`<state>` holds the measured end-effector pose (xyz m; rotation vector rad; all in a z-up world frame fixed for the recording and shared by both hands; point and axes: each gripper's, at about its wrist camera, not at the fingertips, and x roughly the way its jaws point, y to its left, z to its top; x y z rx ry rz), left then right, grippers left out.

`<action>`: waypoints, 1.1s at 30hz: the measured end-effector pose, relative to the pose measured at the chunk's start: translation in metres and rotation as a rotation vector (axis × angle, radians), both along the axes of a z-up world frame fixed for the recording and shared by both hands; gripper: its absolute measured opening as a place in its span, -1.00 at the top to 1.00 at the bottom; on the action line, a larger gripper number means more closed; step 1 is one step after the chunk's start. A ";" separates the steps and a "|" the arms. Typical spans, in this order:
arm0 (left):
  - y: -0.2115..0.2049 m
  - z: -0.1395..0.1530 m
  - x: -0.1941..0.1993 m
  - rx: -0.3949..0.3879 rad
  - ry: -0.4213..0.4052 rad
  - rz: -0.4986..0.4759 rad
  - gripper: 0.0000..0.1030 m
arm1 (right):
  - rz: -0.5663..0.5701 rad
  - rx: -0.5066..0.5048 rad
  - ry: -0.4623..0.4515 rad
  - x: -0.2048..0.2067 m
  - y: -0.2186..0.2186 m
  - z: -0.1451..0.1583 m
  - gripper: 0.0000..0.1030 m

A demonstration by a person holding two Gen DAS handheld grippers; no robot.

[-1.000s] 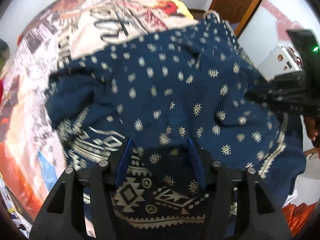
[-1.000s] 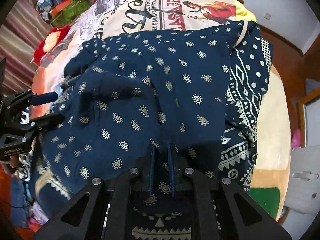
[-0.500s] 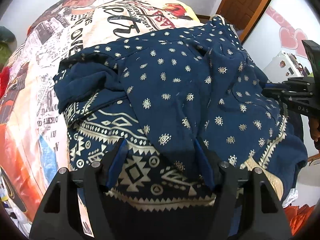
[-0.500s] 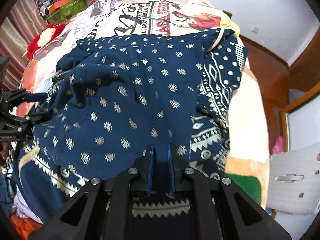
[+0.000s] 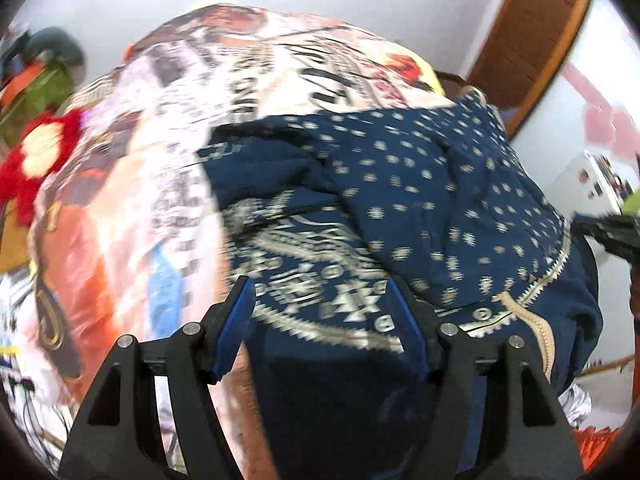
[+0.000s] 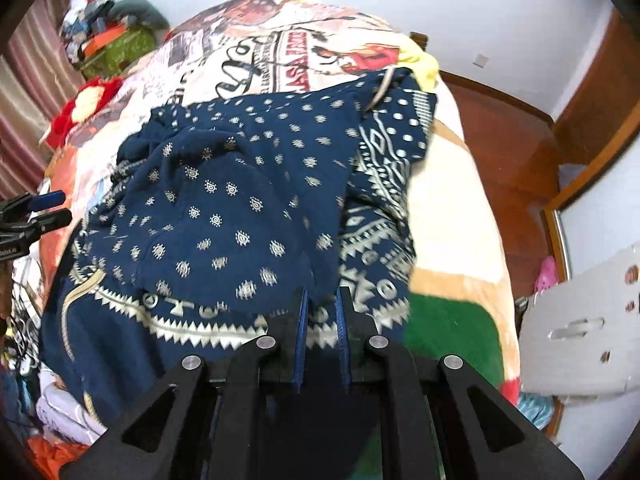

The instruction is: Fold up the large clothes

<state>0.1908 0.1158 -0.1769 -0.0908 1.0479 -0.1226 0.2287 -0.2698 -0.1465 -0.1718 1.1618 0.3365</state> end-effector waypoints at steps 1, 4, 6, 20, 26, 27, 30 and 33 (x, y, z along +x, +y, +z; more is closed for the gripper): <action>0.009 0.002 -0.005 -0.011 -0.002 0.021 -0.30 | -0.007 0.008 0.001 -0.002 -0.003 0.002 0.82; 0.027 0.001 -0.019 -0.041 -0.001 0.058 -0.30 | -0.035 0.031 0.005 -0.014 -0.016 0.007 0.82; 0.032 -0.003 -0.026 -0.050 0.003 0.071 -0.30 | -0.057 0.044 0.012 -0.025 -0.025 0.008 0.82; 0.048 -0.044 -0.069 -0.126 0.079 0.121 -0.30 | -0.018 -0.090 -0.038 -0.056 -0.024 -0.006 0.82; 0.055 -0.047 -0.081 -0.126 0.086 0.130 -0.30 | -0.120 -0.119 -0.061 -0.065 -0.047 -0.007 -0.29; 0.056 -0.048 -0.083 -0.129 0.089 0.135 -0.30 | -0.128 -0.114 -0.062 -0.065 -0.051 -0.007 -0.34; 0.061 -0.048 -0.089 -0.152 0.099 0.154 -0.30 | -0.169 -0.018 -0.015 -0.067 -0.070 -0.008 -0.35; 0.061 -0.048 -0.097 -0.207 0.105 0.157 -0.30 | -0.225 0.112 0.031 -0.073 -0.085 -0.002 -0.35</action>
